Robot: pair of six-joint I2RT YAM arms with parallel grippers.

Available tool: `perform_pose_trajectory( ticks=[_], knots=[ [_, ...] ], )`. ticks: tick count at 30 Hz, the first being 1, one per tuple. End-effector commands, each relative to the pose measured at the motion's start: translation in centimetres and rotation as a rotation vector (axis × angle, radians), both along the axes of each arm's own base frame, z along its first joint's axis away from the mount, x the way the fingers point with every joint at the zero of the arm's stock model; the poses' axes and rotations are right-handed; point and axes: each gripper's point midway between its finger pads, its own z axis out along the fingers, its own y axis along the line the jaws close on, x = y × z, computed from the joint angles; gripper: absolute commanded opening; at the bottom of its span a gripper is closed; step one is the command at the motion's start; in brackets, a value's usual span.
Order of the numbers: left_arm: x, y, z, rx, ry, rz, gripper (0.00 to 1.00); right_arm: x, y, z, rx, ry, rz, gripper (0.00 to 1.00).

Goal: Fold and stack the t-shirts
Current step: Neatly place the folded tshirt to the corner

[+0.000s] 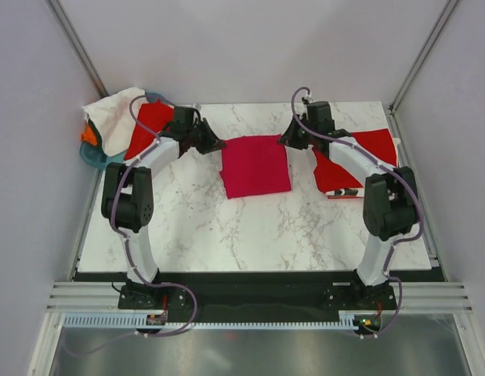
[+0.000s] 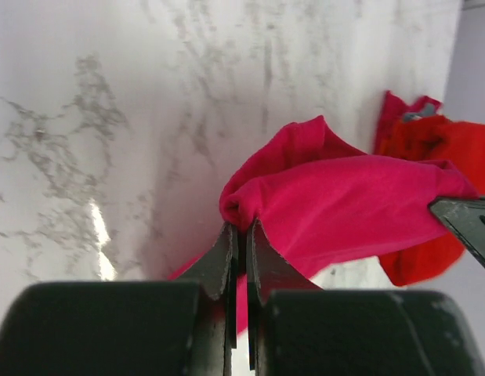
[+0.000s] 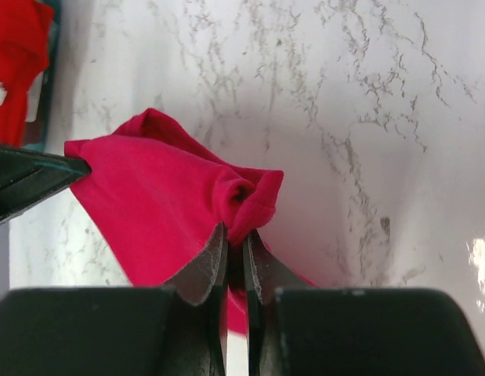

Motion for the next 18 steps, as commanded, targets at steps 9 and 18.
perform_pose_trajectory(
  ticks=[9,18],
  knots=[
    [-5.8,-4.9,19.2,-0.186,-0.341,-0.056,0.02,-5.5,-6.0,15.8,0.012,-0.298,-0.105,0.00],
    [-11.2,-12.5,28.2,-0.294,-0.521,-0.120,0.02,-9.3,-16.8,23.3,-0.063,-0.419,-0.415,0.00]
  ],
)
